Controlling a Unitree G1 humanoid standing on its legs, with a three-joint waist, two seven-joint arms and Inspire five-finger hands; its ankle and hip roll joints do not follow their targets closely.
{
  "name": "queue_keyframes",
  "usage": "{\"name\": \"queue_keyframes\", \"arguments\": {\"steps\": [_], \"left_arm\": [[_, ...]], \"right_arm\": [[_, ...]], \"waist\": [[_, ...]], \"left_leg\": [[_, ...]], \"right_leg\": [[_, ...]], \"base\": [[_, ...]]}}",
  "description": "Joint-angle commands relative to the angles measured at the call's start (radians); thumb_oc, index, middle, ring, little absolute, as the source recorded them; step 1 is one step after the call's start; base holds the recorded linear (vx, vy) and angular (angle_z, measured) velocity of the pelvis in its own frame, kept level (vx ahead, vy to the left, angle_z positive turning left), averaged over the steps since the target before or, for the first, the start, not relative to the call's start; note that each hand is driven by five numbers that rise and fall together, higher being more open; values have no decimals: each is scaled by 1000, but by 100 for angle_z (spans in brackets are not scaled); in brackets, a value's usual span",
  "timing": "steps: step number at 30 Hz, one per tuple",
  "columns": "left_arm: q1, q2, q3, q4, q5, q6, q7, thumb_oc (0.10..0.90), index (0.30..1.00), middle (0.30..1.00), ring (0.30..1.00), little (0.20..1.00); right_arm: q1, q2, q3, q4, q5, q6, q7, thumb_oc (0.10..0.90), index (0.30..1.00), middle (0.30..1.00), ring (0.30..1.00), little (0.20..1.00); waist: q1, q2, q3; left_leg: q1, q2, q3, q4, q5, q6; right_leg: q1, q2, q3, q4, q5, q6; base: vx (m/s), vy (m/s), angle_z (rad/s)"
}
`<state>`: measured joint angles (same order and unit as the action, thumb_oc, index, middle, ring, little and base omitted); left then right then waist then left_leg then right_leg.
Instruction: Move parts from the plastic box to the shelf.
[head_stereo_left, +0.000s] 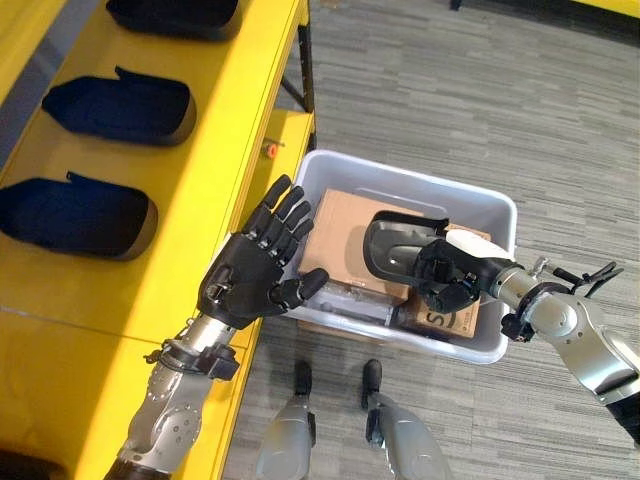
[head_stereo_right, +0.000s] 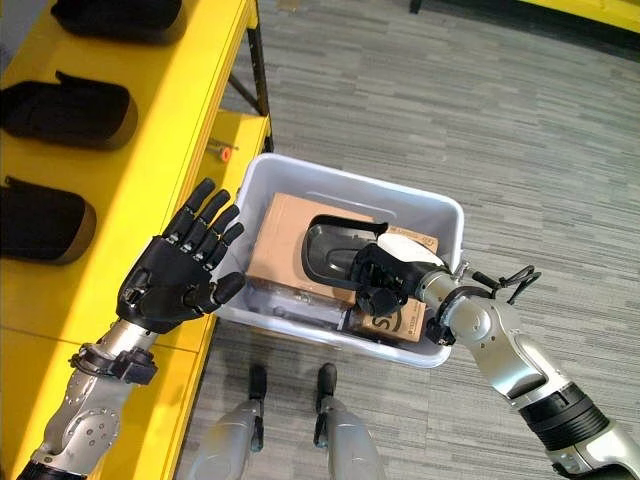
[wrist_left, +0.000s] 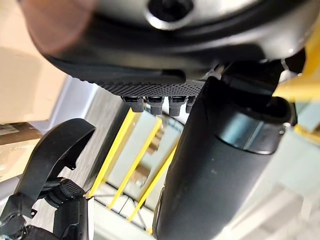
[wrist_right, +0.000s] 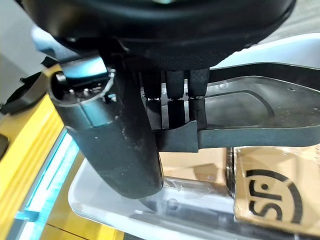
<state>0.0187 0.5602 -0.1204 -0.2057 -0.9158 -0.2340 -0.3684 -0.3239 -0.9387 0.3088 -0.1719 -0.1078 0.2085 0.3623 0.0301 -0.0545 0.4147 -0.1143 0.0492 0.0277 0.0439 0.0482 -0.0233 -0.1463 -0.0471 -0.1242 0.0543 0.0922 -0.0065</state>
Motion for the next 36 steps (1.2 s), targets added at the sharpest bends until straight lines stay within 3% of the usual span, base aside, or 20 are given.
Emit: {"name": "queue_keyframes", "arguments": {"steps": [1, 4, 6, 13, 16, 17, 20, 27, 31, 36], "left_arm": [[16, -10, -22, -45, 171, -87, 1, 900, 1000, 1000, 1000, 1000], [-12, 23, -20, -34, 376, -128, 80, 900, 1000, 1000, 1000, 1000], [-32, 55, -17, -33, 479, -160, 105, 900, 1000, 1000, 1000, 1000], [-97, 131, -52, -16, 657, -165, 98, 900, 1000, 1000, 1000, 1000], [-109, 164, -64, -4, 819, -235, 123, 900, 1000, 1000, 1000, 1000], [-133, 231, -88, 20, 908, -289, 140, 900, 1000, 1000, 1000, 1000], [-158, 283, -104, 22, 884, -268, 126, 900, 1000, 1000, 1000, 1000], [-184, 348, -174, 39, 860, -280, 37, 900, 1000, 1000, 1000, 1000], [-157, 394, -162, 42, 891, -280, 69, 900, 1000, 1000, 1000, 1000], [-114, 440, -118, 54, 900, -357, 115, 900, 1000, 1000, 1000, 1000]], "right_arm": [[-98, -23, -26, -72, 128, 76, 153, 400, 300, 300, 300, 300], [-101, -5, 29, -45, 123, 92, 280, 400, 300, 300, 300, 300], [-109, -9, 58, -57, 111, 89, 299, 400, 300, 300, 300, 300], [-205, -41, 117, -79, 150, 122, 356, 400, 300, 300, 300, 300], [-238, -48, 140, -73, 164, 115, 391, 400, 300, 300, 300, 300], [-269, -58, 163, -78, 168, 94, 419, 400, 300, 300, 300, 300], [-297, -82, 194, -102, 191, 80, 433, 400, 300, 300, 300, 300], [-320, -33, 241, -60, 53, 69, 445, 400, 300, 300, 300, 300], [-310, -30, 235, -18, 57, 58, 441, 400, 300, 300, 300, 300], [-267, -44, 213, -45, 117, 37, 496, 400, 300, 300, 300, 300]], "waist": [[4, -36, -192], [2, -45, -229], [-2, -48, -243], [-20, -42, -276], [-27, -35, -286], [-36, -31, -295], [-45, -21, -303], [-63, 13, -305], [-65, 22, -305], [-71, 28, -304]], "left_leg": [[15, 99, -17, -67, 31, -63], [59, 94, -7, -82, 21, -60], [79, 92, 2, -92, 18, -60], [139, 82, 30, -112, -2, -54], [154, 78, 41, -115, -9, -52], [166, 77, 52, -115, -17, -52], [180, 77, 65, -118, -22, -50], [212, 74, 87, -123, -36, -47], [219, 75, 94, -126, -37, -48], [221, 77, 106, -126, -40, -45]], "right_leg": [[117, -25, 27, -27, -99, 66], [153, -28, 28, -62, -83, 76], [167, -29, 30, -79, -73, 81], [205, -32, 39, -107, -61, 92], [212, -33, 42, -108, -62, 94], [217, -35, 46, -110, -62, 95], [225, -37, 49, -113, -63, 98], [242, -43, 65, -124, -60, 103], [245, -46, 64, -127, -59, 106], [240, -48, 66, -123, -62, 108]], "base": [[120, 34, -8], [102, 20, -4], [73, 23, -3], [39, 37, -3], [23, 44, -6], [20, 57, -3], [21, 60, -16], [-2, 61, -6], [-10, 36, -11], [-40, 7, -3]]}}
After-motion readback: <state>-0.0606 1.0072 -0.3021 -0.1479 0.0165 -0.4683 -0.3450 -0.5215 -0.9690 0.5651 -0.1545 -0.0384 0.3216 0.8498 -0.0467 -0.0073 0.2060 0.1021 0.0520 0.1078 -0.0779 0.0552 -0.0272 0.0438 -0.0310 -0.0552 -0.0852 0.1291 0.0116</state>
